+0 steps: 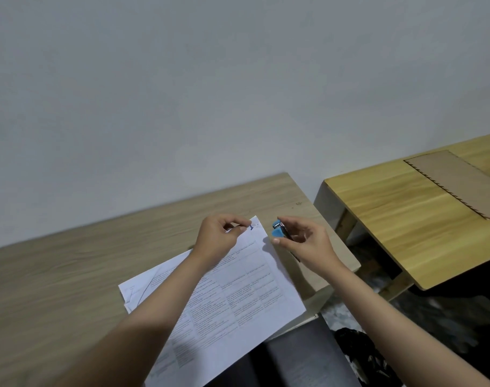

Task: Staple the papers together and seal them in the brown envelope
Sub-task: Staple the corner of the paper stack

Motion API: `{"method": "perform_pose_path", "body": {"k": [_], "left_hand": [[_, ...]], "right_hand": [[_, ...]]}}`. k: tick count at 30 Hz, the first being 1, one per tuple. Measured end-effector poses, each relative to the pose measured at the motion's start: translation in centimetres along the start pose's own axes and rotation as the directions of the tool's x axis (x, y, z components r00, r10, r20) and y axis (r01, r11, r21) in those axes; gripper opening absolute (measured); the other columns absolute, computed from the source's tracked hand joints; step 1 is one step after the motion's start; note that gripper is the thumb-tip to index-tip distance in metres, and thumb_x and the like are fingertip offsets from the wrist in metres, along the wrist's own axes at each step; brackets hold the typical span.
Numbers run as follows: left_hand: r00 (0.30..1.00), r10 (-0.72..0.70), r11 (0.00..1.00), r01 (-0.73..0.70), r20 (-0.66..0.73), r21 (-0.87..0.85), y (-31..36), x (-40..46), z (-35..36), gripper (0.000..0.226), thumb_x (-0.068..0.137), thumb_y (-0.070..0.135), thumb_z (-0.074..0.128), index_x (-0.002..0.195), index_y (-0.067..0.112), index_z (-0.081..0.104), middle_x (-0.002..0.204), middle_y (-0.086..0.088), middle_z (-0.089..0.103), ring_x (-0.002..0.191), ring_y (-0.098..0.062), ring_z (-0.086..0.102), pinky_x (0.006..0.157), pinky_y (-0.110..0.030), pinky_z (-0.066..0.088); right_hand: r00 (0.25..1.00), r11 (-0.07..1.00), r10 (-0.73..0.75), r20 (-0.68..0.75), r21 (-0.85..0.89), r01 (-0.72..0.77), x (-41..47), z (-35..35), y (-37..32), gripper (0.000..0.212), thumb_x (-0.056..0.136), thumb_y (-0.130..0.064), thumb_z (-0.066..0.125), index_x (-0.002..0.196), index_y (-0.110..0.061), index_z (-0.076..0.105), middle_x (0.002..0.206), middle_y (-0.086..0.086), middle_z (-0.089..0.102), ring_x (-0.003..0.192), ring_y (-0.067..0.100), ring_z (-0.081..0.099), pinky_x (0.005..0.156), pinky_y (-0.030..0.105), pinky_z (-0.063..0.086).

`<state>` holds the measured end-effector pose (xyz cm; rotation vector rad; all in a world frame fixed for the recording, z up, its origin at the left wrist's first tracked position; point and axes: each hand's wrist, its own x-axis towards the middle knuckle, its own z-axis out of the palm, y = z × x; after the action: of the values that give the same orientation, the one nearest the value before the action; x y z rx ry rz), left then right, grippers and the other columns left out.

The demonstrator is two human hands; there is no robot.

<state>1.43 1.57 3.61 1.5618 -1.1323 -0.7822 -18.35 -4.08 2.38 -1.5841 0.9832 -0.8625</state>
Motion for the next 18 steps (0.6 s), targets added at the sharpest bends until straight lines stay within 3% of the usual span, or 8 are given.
{"method": "perform_pose_path", "body": {"k": [3,7,10,14,18], "left_hand": [[0.999,0.041,0.999,-0.041,0.029,0.021,0.5,-0.1,-0.1,0.03,0.082,0.001,0.066,0.072,0.028,0.075,0.076,0.018,0.072,0.055,-0.001,0.047,0.056,-0.011,0.039],[0.988,0.133,0.987,-0.139,0.074,0.081,1.2,-0.2,-0.1,0.034,0.081,-0.007,0.063,0.072,0.024,0.075,0.073,0.018,0.071,0.065,-0.004,0.058,0.06,-0.008,0.04],[0.972,0.181,0.968,-0.203,0.147,0.149,1.5,-0.1,-0.2,0.032,0.08,-0.013,0.058,0.077,0.013,0.076,0.078,0.009,0.072,0.072,0.003,0.064,0.065,-0.007,0.044],[0.956,0.229,0.947,-0.263,0.186,0.186,1.1,0.1,-0.4,0.031,0.079,-0.013,0.059,0.077,0.013,0.076,0.079,0.01,0.072,0.077,-0.001,0.067,0.071,-0.012,0.049],[0.944,0.254,0.931,-0.297,0.209,0.211,0.8,0.3,-0.3,0.027,0.078,-0.01,0.062,0.077,0.013,0.076,0.079,0.008,0.072,0.077,-0.004,0.067,0.073,-0.017,0.052]], "right_hand": [[0.997,0.998,-0.029,0.071,-0.044,0.032,0.0,-0.1,-0.8,0.051,0.066,-0.019,0.082,0.113,-0.027,0.064,0.11,-0.007,0.066,0.097,0.015,0.066,0.089,0.034,0.054],[0.99,0.992,-0.035,0.136,-0.113,0.051,0.3,-0.3,-1.6,0.048,0.067,-0.019,0.083,0.11,-0.03,0.063,0.106,-0.009,0.066,0.073,-0.006,0.059,0.076,0.02,0.049],[0.983,0.99,-0.034,0.183,-0.13,0.059,0.5,-0.4,-2.1,0.042,0.069,-0.019,0.082,0.105,-0.033,0.065,0.106,-0.011,0.068,0.078,0.004,0.061,0.078,0.025,0.052],[0.963,0.989,-0.04,0.266,-0.124,0.076,0.6,-0.3,-2.5,0.029,0.076,-0.021,0.076,0.101,-0.034,0.067,0.104,-0.01,0.069,0.075,0.01,0.058,0.061,0.018,0.047],[0.966,0.989,0.009,0.259,-0.142,0.029,1.0,-0.3,-2.1,0.042,0.074,-0.02,0.078,0.112,-0.024,0.062,0.102,-0.004,0.064,0.08,0.016,0.061,0.063,0.019,0.05]]}}
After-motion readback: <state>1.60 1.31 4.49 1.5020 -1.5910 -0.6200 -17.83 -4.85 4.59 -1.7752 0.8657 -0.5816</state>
